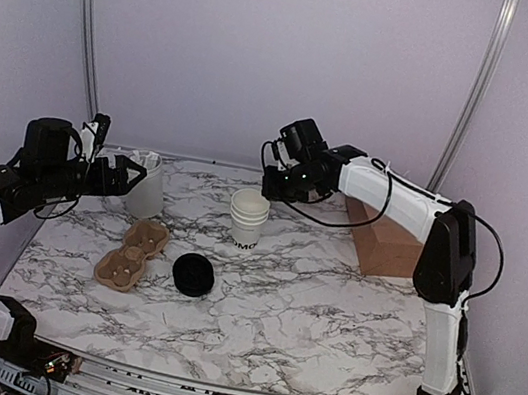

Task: Pack the takeout coffee

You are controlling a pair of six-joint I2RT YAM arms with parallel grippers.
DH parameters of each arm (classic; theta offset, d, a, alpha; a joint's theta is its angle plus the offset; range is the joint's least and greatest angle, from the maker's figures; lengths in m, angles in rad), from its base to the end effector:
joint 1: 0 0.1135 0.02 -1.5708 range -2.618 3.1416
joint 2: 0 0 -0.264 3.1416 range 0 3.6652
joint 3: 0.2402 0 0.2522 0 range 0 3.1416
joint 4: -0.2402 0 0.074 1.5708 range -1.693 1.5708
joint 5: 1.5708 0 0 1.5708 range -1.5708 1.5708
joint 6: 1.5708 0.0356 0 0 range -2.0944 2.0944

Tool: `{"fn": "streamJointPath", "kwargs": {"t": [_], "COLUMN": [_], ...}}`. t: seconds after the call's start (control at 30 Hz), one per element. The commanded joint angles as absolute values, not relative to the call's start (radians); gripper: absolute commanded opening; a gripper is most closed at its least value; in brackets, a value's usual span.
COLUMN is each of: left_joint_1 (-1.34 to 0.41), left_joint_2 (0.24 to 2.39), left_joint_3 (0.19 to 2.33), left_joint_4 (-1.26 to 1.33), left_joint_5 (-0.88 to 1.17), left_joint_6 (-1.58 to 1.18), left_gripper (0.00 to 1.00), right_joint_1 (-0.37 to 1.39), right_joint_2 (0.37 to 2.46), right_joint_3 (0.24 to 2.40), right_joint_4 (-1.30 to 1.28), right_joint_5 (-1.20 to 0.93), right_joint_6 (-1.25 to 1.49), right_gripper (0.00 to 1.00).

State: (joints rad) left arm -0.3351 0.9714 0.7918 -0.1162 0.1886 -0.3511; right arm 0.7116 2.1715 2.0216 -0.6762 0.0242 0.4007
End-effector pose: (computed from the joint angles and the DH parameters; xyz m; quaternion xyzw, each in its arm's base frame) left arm 0.2122 -0.0810 0.3150 0.0496 0.8004 -0.2706 0.5326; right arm 0.3752 0.3224 0.2734 -0.1399 0.9209 0.1825 0.3149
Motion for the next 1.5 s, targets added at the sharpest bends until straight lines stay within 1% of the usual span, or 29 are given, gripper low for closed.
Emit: {"fn": "streamJointPath", "kwargs": {"t": [0.0,0.2,0.37,0.47,0.57,0.93,1.37,1.47], "left_joint_1": [-0.338,-0.338,-0.338,-0.338,-0.337,-0.345,-0.359,-0.36], "left_joint_2": [0.962,0.967,0.969,0.973,0.977,0.996,1.002,1.0], "left_joint_3": [0.787,0.787,0.788,0.788,0.79,0.793,0.792,0.792], "left_joint_4": [-0.092,-0.093,-0.095,-0.095,-0.095,-0.094,-0.095,-0.094], "left_joint_5": [0.216,0.217,0.22,0.228,0.232,0.258,0.239,0.241], "left_joint_6": [-0.339,-0.339,-0.333,-0.335,-0.337,-0.35,-0.342,-0.34], "left_gripper": [0.99,0.99,0.99,0.99,0.99,0.99,0.99,0.99], "right_joint_1": [0.723,0.723,0.723,0.723,0.725,0.73,0.73,0.73], "right_joint_2": [2.194,2.21,2.209,2.209,2.207,2.176,2.161,2.159], "right_joint_3": [2.075,2.08,2.071,2.079,2.098,2.105,2.068,2.066], "right_joint_4": [-0.707,-0.716,-0.719,-0.721,-0.729,-0.72,-0.699,-0.708], "right_joint_5": [0.062,0.051,0.051,0.05,0.055,0.055,0.033,0.05], "right_joint_6": [0.404,0.405,0.406,0.408,0.41,0.411,0.413,0.414], "right_gripper": [0.19,0.2,0.18,0.12,0.0,0.0,0.18,0.2]}}
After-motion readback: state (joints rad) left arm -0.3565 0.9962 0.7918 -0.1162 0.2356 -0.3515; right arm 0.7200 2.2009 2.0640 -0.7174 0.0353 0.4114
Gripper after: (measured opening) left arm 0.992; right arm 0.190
